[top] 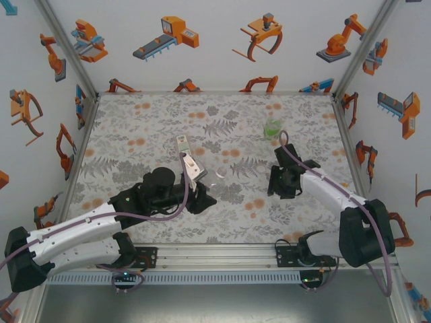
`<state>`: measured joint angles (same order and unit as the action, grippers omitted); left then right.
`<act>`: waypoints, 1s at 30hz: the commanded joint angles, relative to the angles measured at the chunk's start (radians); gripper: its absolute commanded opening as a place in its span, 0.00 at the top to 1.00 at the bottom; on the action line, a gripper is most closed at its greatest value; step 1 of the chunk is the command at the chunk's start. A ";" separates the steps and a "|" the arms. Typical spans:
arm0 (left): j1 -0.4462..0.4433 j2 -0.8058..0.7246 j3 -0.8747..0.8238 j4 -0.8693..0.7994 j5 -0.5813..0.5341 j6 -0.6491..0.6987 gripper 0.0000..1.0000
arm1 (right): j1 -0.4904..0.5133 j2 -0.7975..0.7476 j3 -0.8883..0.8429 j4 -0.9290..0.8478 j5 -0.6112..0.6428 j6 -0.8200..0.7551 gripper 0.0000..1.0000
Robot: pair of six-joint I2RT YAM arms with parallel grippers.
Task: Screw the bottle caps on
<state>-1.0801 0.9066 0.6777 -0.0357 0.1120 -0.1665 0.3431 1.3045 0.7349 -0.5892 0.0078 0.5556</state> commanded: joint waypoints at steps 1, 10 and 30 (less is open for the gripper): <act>-0.002 -0.009 0.025 -0.005 -0.003 0.002 1.00 | -0.010 0.018 -0.012 0.017 -0.010 -0.012 0.53; -0.003 -0.012 0.032 -0.018 -0.006 0.004 1.00 | -0.015 0.047 -0.037 0.047 -0.020 -0.012 0.54; -0.003 -0.021 0.027 -0.021 -0.012 0.001 1.00 | -0.021 0.078 -0.003 0.076 -0.158 0.015 0.59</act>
<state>-1.0801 0.8932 0.6785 -0.0696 0.0975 -0.1669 0.3279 1.3693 0.7029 -0.5323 -0.0692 0.5529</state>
